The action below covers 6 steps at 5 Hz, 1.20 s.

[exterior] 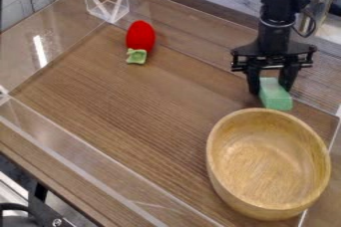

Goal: Remove the green stick from the brown bowl and put it on the table

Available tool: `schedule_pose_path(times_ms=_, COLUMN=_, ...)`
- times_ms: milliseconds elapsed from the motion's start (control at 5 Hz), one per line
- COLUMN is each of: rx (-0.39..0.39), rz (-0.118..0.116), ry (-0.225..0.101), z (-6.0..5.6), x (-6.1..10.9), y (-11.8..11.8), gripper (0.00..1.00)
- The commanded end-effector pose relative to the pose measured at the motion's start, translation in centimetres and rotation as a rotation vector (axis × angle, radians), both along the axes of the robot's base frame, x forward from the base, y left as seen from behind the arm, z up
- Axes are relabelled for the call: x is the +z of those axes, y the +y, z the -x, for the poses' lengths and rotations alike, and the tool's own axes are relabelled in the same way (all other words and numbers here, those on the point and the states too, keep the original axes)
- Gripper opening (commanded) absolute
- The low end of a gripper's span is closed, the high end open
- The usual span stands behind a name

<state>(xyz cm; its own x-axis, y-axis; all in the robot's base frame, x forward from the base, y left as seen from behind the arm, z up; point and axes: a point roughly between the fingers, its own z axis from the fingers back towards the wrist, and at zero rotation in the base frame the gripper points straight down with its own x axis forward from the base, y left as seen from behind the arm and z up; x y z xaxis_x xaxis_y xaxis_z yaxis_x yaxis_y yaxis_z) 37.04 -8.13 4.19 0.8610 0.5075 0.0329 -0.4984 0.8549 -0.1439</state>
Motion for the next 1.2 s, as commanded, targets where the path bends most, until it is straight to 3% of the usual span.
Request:
schedule_pose_path(times_ms=0, rx=0.064, rz=0.015, ry=-0.059, z=-0.3, x=1.3, y=0.5, gripper=0.0)
schedule_pose_path(times_ms=600, rx=0.001, rz=0.038, ry=-0.089, z=-1.0, x=3.9, y=1.2, gripper=0.0)
schedule_pose_path(times_ms=1000, rx=0.041, rz=0.05, ry=-0.114, z=-0.8, x=4.3, y=0.2, gripper=0.0)
